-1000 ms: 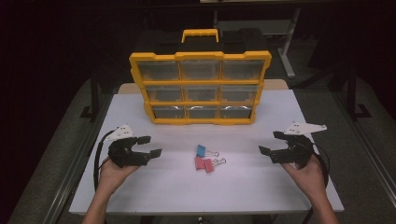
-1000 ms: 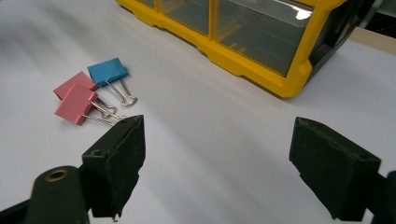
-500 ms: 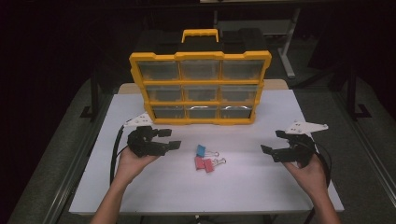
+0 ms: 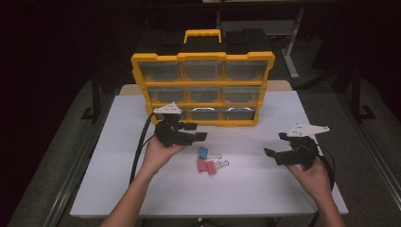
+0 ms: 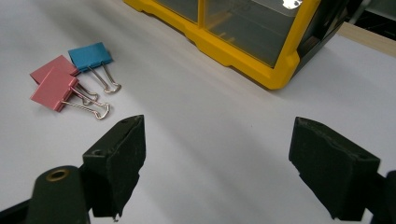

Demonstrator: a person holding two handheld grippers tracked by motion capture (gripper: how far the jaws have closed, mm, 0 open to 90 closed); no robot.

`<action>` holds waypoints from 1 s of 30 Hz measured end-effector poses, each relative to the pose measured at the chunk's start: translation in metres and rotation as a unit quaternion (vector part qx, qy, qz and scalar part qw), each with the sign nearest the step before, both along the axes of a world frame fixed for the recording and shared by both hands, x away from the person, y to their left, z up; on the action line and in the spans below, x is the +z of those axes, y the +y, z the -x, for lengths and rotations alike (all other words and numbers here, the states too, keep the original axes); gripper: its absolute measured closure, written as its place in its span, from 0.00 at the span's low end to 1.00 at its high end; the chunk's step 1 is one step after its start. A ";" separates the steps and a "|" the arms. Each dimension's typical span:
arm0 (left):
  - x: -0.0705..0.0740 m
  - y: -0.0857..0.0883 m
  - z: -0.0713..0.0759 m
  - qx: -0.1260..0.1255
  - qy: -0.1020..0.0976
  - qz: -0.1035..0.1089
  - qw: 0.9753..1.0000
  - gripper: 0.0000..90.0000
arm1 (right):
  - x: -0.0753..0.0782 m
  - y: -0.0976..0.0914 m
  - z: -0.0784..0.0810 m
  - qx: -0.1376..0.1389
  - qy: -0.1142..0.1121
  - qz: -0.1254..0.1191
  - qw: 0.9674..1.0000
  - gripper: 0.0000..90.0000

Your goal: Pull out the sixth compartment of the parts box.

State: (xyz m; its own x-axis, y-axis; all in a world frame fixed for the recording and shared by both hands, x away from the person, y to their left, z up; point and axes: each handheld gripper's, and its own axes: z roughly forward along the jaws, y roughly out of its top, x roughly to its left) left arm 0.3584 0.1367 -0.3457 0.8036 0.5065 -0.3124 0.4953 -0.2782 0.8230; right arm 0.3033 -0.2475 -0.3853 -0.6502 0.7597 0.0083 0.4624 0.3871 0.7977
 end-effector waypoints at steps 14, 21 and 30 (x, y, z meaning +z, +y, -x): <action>0.004 -0.039 -0.027 0.044 0.020 0.052 0.997 0.46 | -0.003 0.003 -0.001 0.006 -0.001 0.011 1.000 0.20; 0.007 -0.062 -0.040 0.060 0.030 0.085 0.994 0.50 | -0.003 0.004 -0.002 0.010 0.000 0.013 1.000 0.21; 0.006 -0.084 -0.051 0.087 0.039 0.119 0.988 0.58 | -0.003 0.004 -0.002 0.014 -0.001 0.011 1.000 0.21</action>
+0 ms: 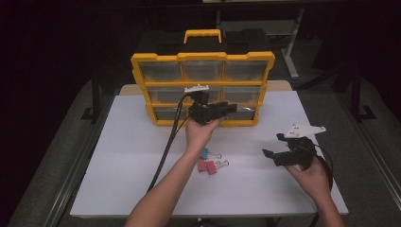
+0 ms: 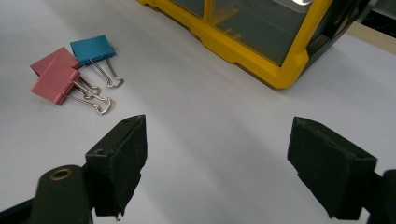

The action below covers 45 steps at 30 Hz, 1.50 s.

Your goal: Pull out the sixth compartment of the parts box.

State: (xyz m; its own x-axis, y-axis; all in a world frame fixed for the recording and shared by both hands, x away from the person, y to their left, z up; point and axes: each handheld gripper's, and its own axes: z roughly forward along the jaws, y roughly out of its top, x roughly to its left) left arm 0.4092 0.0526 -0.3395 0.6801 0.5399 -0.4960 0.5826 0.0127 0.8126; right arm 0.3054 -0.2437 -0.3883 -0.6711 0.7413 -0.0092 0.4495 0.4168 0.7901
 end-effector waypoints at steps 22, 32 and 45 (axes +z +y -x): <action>-0.008 -0.028 -0.020 0.071 0.042 0.087 0.993 0.76 | 0.001 -0.004 0.000 0.004 -0.003 -0.014 1.000 0.22; -0.008 -0.033 -0.022 0.080 0.045 0.102 0.991 0.81 | 0.002 -0.004 -0.001 0.006 -0.002 -0.017 1.000 0.22; -0.010 -0.035 -0.022 0.091 0.060 0.124 0.986 0.83 | 0.001 -0.003 -0.001 0.010 0.001 -0.017 1.000 0.22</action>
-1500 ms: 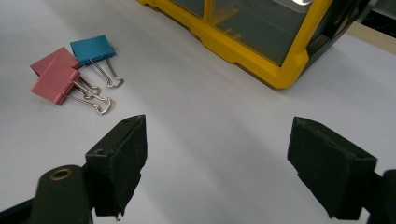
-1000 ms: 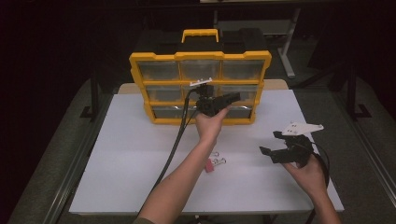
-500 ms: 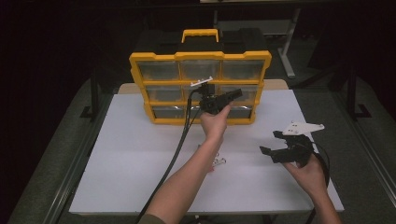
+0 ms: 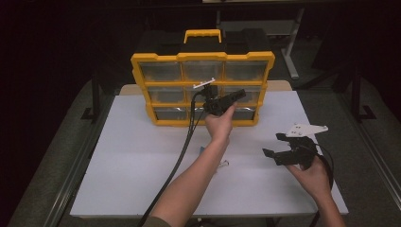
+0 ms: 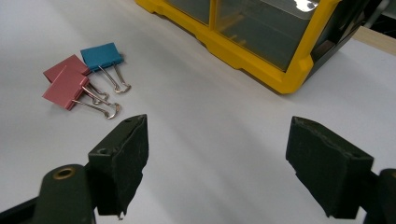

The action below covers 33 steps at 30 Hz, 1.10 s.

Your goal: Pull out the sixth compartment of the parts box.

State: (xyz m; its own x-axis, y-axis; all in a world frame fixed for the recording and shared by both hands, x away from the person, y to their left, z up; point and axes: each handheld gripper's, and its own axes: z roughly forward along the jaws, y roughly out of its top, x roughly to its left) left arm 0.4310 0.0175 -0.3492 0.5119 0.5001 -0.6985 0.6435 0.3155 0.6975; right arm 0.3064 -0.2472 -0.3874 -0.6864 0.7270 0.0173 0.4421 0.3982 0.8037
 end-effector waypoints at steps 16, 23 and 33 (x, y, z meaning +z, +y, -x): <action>-0.002 0.008 0.005 -0.012 0.010 0.025 1.000 0.86 | -0.001 -0.001 0.000 0.002 0.004 -0.001 1.000 0.22; -0.002 0.009 0.007 -0.017 0.010 0.026 0.999 0.87 | -0.001 -0.002 -0.001 0.000 0.005 -0.004 1.000 0.22; -0.002 0.012 0.015 -0.028 0.007 0.025 0.999 0.87 | -0.003 -0.004 -0.002 0.000 0.006 -0.002 1.000 0.22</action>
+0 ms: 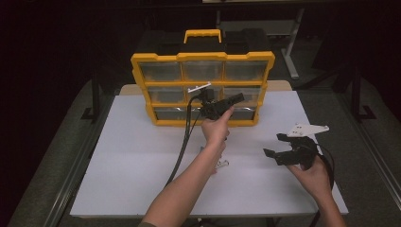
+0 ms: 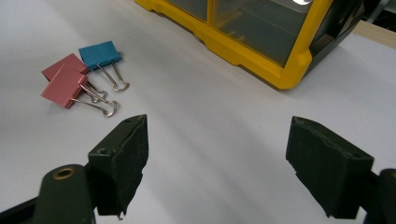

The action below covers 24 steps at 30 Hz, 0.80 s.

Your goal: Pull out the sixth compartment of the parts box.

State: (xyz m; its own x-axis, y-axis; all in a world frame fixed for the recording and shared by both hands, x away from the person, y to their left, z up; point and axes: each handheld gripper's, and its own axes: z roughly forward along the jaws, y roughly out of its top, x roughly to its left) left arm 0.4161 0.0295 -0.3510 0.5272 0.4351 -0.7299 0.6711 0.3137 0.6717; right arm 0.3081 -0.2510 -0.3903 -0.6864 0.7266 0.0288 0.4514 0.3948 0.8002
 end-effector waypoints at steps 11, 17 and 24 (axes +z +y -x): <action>0.001 0.003 0.009 -0.014 -0.004 -0.006 1.000 0.87 | -0.003 0.001 0.000 -0.002 0.005 0.002 1.000 0.22; 0.002 0.004 0.012 -0.017 -0.005 -0.010 1.000 0.87 | -0.004 0.002 -0.001 -0.002 0.008 0.004 1.000 0.22; 0.002 0.004 0.011 -0.028 -0.017 -0.026 0.999 0.86 | -0.005 0.003 -0.001 0.000 0.010 0.005 1.000 0.22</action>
